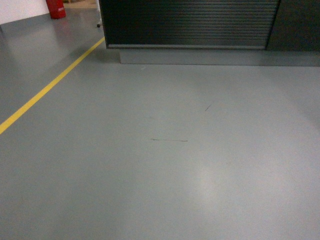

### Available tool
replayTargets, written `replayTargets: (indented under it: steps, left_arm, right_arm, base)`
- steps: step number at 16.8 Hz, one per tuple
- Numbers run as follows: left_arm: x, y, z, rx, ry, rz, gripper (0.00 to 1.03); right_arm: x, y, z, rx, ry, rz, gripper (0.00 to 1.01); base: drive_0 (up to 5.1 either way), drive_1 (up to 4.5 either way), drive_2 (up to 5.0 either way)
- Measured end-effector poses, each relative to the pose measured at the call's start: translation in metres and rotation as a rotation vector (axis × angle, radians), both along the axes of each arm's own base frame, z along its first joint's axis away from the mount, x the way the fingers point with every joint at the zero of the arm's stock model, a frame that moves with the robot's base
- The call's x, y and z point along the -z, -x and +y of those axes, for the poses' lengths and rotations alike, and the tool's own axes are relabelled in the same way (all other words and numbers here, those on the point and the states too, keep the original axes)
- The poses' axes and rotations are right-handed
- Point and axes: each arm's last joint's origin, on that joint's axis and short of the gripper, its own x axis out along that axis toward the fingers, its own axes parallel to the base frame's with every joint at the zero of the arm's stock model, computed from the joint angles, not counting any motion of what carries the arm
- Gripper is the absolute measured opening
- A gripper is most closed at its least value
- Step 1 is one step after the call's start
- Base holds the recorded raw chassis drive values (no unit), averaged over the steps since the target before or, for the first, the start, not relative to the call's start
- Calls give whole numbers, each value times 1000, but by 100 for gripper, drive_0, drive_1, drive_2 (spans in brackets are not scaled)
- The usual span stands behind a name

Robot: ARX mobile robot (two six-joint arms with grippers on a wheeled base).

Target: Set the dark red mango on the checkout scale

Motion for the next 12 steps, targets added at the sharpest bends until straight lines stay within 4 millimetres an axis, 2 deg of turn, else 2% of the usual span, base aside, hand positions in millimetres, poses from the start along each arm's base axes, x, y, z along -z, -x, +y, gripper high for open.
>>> replayTargets:
  steps: [12]
  left_arm:
    - [0, 0, 0, 0, 0, 0, 98]
  right_arm:
    - [0, 0, 0, 0, 0, 0, 98]
  base:
    - [0, 0, 0]
